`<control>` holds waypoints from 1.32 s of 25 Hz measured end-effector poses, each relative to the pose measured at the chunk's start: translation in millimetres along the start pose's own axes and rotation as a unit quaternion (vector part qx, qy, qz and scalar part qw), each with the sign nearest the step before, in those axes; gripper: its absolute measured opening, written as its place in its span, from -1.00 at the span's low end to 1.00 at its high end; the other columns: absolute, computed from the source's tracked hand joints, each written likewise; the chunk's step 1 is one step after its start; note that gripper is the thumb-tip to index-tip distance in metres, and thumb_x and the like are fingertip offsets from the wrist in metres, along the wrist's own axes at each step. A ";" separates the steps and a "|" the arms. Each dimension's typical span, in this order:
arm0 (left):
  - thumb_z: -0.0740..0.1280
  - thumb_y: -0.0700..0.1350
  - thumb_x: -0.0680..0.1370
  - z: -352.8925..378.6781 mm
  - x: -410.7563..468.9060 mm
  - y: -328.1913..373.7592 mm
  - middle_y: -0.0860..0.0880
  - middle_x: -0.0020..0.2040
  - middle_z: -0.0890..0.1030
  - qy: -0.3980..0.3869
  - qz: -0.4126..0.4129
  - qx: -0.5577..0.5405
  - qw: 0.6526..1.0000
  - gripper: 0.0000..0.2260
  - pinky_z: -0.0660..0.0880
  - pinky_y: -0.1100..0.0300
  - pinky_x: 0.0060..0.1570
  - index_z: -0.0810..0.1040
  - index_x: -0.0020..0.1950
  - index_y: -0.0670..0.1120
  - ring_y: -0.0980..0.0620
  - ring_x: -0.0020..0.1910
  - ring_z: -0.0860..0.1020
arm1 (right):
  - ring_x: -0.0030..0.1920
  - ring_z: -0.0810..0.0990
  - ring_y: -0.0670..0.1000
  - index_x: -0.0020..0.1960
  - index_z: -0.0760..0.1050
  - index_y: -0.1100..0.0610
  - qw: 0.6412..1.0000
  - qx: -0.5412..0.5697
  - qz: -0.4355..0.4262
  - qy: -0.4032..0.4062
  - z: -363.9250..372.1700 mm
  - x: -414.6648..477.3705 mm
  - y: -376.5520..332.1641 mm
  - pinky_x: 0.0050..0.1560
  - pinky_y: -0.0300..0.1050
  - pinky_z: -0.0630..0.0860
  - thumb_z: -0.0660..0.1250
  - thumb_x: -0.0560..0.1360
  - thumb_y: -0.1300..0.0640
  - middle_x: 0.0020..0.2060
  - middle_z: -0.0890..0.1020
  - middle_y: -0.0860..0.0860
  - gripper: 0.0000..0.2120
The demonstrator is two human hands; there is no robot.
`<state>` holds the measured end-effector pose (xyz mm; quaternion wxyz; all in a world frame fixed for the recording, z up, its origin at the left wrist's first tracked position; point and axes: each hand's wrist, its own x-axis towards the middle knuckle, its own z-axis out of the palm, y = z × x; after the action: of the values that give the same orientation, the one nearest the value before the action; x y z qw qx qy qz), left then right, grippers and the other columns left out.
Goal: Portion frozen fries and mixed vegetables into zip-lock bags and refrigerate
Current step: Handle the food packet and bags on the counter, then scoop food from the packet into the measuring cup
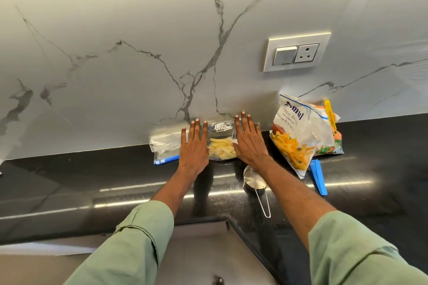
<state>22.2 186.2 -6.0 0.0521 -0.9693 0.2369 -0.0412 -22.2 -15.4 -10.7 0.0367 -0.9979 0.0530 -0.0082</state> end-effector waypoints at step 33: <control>0.32 -0.31 0.55 -39.1 8.9 -97.3 -0.14 -0.13 0.69 0.003 -0.121 -0.018 0.993 -0.81 0.48 0.03 -0.07 0.64 0.10 -0.14 -0.17 -0.17 0.65 | 0.68 -0.06 0.20 0.71 -0.16 0.10 0.991 0.124 -0.049 0.003 -4.4 -69.2 -17.1 0.65 0.23 0.04 0.37 0.57 0.03 0.69 -0.09 0.17 -0.07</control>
<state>70.2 264.7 44.9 0.0288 -0.9914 0.1192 -0.0461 -89.3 8.5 -6.0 0.1600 -0.9869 0.0028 -0.0194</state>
